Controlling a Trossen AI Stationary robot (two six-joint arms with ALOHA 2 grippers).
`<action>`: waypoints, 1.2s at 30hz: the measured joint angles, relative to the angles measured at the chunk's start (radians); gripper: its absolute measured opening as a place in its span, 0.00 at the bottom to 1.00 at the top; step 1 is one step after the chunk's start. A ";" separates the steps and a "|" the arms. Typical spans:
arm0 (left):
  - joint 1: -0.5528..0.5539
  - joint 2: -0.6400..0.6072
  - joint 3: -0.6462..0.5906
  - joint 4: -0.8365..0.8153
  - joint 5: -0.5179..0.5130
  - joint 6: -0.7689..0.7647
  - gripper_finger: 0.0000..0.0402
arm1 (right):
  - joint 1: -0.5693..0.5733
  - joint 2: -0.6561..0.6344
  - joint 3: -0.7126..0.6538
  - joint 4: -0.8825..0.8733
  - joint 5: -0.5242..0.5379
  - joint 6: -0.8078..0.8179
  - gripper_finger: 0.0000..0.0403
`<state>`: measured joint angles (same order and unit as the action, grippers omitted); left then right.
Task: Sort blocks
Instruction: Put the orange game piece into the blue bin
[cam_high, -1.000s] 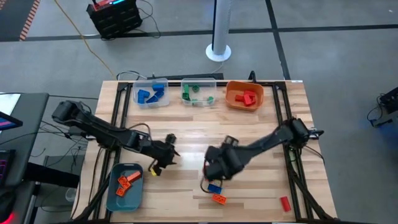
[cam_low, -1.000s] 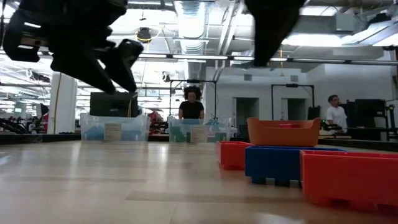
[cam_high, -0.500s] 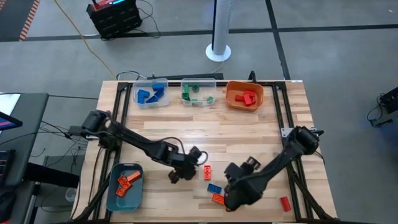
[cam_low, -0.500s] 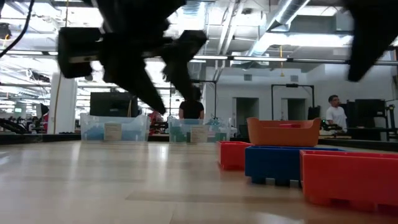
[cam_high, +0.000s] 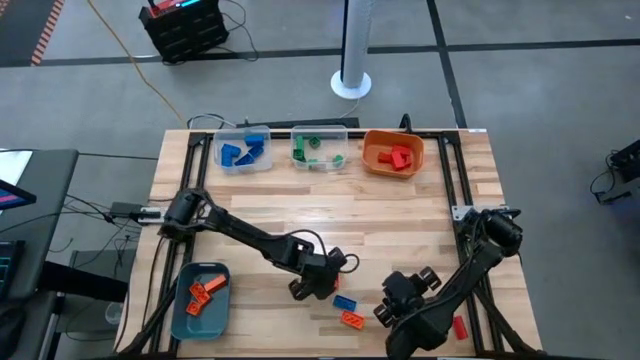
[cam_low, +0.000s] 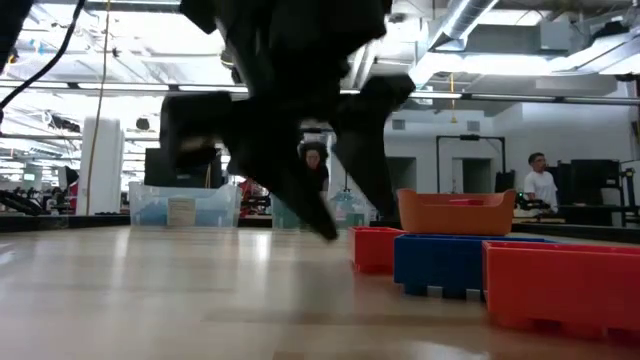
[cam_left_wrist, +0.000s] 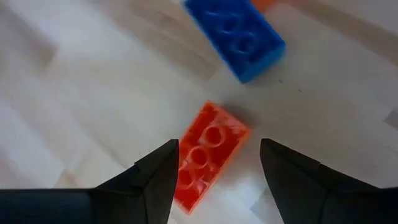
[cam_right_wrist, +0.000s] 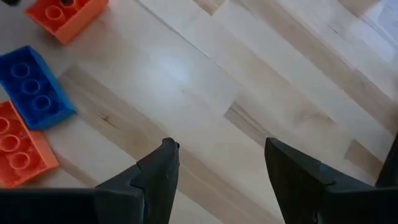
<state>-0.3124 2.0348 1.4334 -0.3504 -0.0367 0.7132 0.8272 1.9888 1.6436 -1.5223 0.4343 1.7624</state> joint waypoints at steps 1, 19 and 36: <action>0.000 0.013 0.003 -0.001 0.002 0.028 0.55 | 0.003 0.000 0.000 0.002 0.008 0.009 0.61; 0.068 0.077 0.073 -0.169 -0.011 0.034 0.55 | -0.020 0.001 0.000 0.011 0.064 -0.003 0.61; 0.058 0.076 0.071 -0.164 -0.027 -0.011 0.37 | -0.071 0.002 0.000 0.060 0.065 -0.096 0.61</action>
<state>-0.2544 2.1113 1.5047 -0.5144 -0.0637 0.7025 0.7562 1.9903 1.6436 -1.4621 0.4995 1.6661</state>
